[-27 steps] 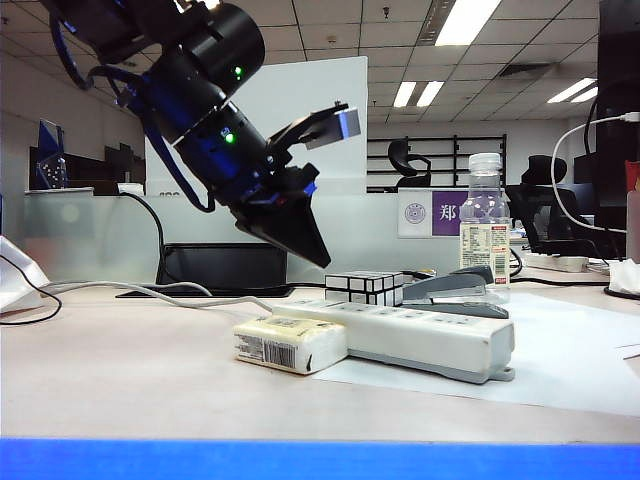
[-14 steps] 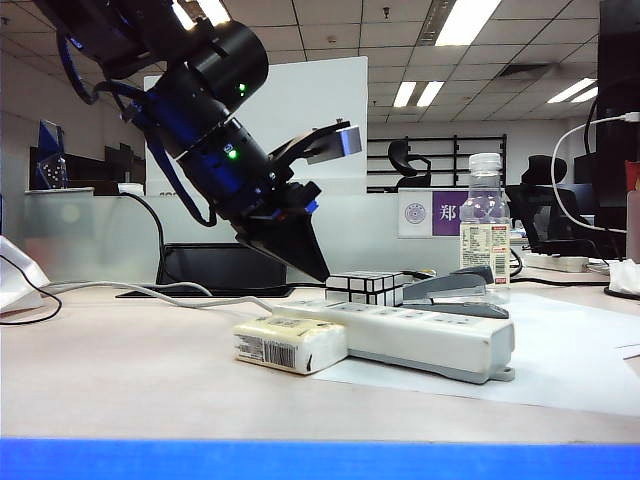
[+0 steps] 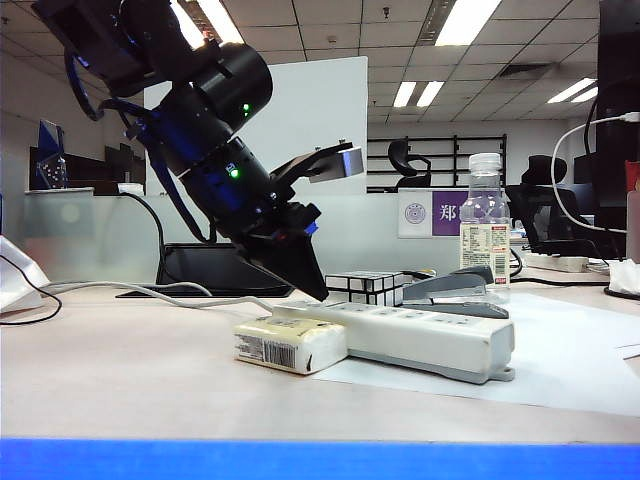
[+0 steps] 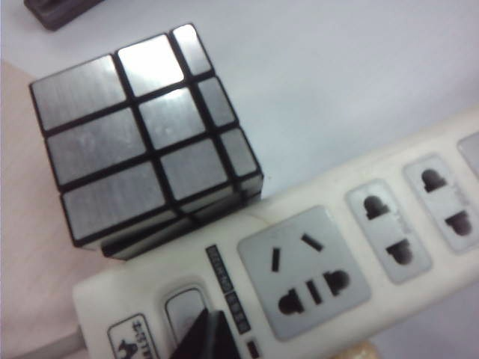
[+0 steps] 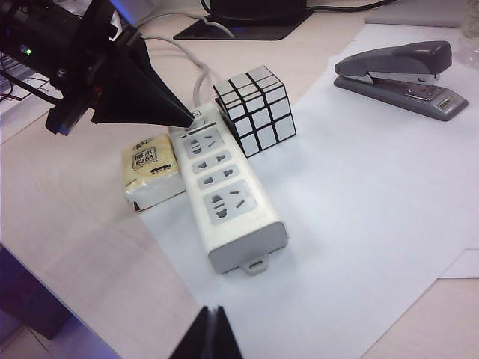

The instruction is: Press the button on the power strip.

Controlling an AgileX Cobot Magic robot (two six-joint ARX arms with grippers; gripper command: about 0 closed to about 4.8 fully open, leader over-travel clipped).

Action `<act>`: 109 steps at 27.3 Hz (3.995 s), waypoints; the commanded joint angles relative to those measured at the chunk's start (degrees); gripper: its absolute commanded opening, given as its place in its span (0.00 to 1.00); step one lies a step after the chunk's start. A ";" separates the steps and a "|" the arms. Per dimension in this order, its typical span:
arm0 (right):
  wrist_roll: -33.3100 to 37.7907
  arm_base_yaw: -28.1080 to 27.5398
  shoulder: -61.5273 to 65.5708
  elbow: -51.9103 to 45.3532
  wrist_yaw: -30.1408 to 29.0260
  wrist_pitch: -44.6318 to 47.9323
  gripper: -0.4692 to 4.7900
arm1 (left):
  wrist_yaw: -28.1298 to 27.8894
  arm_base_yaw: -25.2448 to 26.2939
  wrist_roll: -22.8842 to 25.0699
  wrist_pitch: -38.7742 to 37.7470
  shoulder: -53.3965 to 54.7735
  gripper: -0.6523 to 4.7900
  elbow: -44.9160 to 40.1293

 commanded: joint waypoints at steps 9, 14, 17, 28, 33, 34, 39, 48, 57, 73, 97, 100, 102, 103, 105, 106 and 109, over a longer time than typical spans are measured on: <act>-0.26 0.04 -0.07 0.20 -0.02 0.76 0.09 | -1.88 -0.11 0.42 3.87 0.00 0.11 0.20; -0.37 0.04 -0.07 0.20 0.09 0.76 0.09 | -1.88 -0.11 0.39 3.41 0.00 0.11 0.17; -0.42 0.04 -0.07 0.20 0.09 0.76 0.09 | -1.90 -0.11 0.37 3.02 0.00 0.11 0.17; -0.42 0.02 -0.07 0.20 0.09 0.79 0.09 | -2.84 -0.13 0.20 1.27 1.05 0.11 0.09; -0.42 0.02 -0.07 0.20 0.09 0.79 0.09 | -2.73 -0.13 -0.02 1.07 1.31 0.11 0.09; -0.42 0.02 -0.07 0.20 0.09 0.79 0.09 | -2.71 -0.13 -0.20 1.07 1.36 0.11 0.09; -0.46 0.02 -0.07 0.20 0.11 0.79 0.09 | -1.77 -0.13 -0.92 0.61 1.36 0.11 0.09; -0.50 0.02 -0.07 0.20 0.13 0.79 0.09 | -1.22 -0.11 -0.90 -1.11 1.53 0.11 0.09; -0.57 0.02 -0.07 0.20 0.15 0.83 0.09 | -0.02 -0.11 -0.68 -6.71 3.67 0.11 0.07; -0.63 0.02 -0.04 0.20 0.31 0.90 0.09 | -4.02 -0.04 -2.62 4.52 -4.52 0.11 0.24; 0.09 0.02 -0.07 0.33 -0.68 6.19 0.09 | -5.81 1.53 -8.83 -1.77 -43.80 0.11 -16.33; 1.22 0.02 -0.07 0.33 -2.51 8.26 0.09 | -6.97 2.49 -10.32 -2.08 -53.18 0.11 -22.99; 1.36 0.02 -0.07 0.33 -4.11 9.70 0.09 | -9.49 2.54 -12.13 -3.76 -60.13 0.11 -28.04; 1.36 0.02 -0.07 0.35 -5.14 10.19 0.09 | -10.97 2.54 -13.22 -5.14 -64.70 0.11 -30.82; 1.36 0.00 -0.07 0.35 -5.07 10.25 0.09 | -12.00 2.54 -15.15 -7.15 -72.74 0.11 -34.82; 1.38 0.00 -0.07 0.35 -5.09 10.43 0.09 | -13.31 2.54 -15.69 -8.02 -75.12 0.11 -35.71; 2.43 0.02 -0.07 0.37 -5.09 13.42 0.09 | -21.05 2.54 -18.14 -8.55 -87.84 0.11 -38.99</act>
